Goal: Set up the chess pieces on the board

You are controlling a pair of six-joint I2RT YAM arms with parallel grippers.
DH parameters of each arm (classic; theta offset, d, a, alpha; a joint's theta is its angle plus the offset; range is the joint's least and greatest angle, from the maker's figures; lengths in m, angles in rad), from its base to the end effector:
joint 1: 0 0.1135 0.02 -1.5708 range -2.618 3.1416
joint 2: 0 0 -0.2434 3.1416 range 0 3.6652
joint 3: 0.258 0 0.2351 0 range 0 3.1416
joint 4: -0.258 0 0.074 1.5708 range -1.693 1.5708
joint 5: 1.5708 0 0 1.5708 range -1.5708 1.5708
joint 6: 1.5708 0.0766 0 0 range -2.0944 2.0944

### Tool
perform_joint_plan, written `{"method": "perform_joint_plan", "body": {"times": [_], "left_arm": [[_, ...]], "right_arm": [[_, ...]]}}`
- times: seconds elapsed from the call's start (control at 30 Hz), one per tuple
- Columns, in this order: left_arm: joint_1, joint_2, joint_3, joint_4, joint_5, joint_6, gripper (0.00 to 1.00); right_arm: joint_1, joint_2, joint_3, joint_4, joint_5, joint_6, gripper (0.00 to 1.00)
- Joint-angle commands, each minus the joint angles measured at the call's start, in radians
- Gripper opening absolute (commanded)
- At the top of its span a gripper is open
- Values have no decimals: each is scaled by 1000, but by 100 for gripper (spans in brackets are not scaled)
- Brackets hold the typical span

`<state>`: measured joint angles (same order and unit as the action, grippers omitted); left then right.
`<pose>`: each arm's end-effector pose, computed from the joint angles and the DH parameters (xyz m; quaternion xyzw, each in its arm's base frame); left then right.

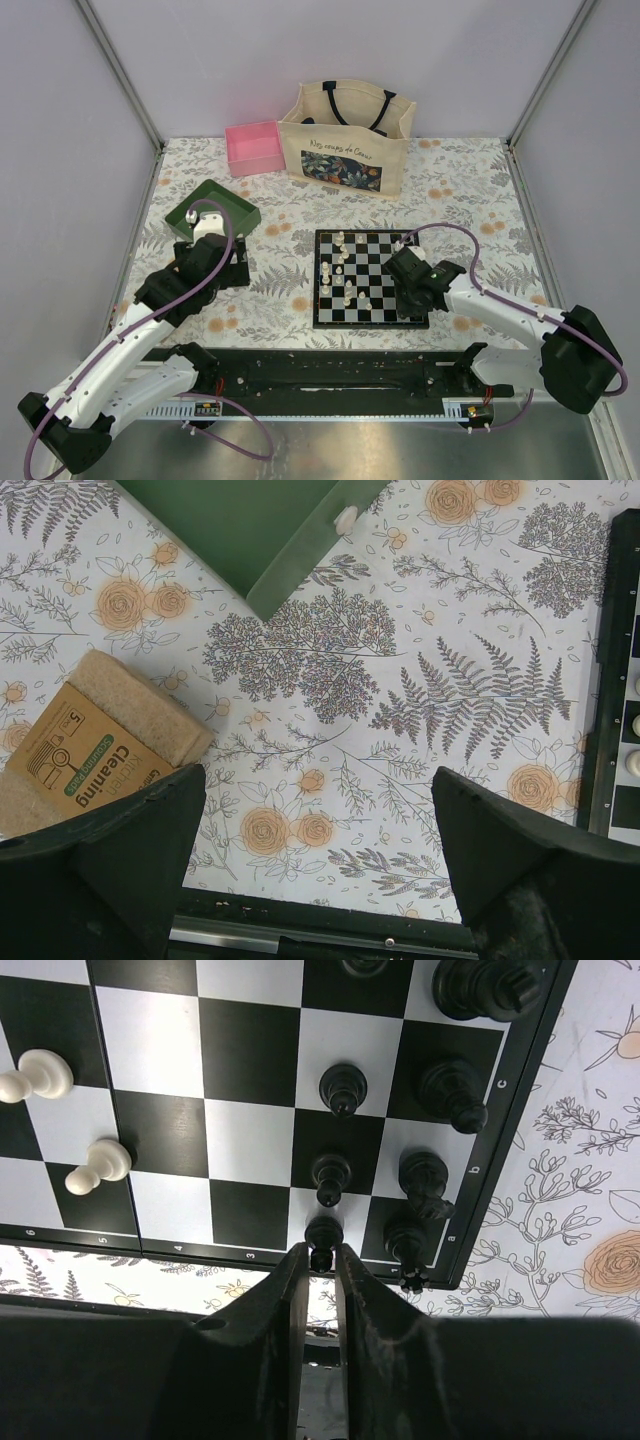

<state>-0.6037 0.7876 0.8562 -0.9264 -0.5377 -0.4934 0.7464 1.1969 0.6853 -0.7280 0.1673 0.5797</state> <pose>0.1559 -0.0599 0.2557 -0.0428 0.9072 0.0370 0.4169 0.1609 0.1314 0.1397 -0.0681 0.9806 0.0362 0.1802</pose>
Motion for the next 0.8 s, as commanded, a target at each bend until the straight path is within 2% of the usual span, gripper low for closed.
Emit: {"method": "perform_joint_plan", "body": {"times": [0.0,0.23,0.43,0.6,0.77], "left_arm": [[2,-4,26,28,7,12,99],[2,-7,26,29,8,12,99],[2,-10,26,26,7,12,99],[2,-16,27,29,10,12,99],[2,-14,27,29,8,10,99]], "right_arm": [[10,15,26,-7,21,2,27],[11,-34,94,-2,-72,-14,39],[11,-39,148,35,-98,-30,41],[13,75,213,104,-68,-49,42],[10,263,396,96,24,-106,42]]}}
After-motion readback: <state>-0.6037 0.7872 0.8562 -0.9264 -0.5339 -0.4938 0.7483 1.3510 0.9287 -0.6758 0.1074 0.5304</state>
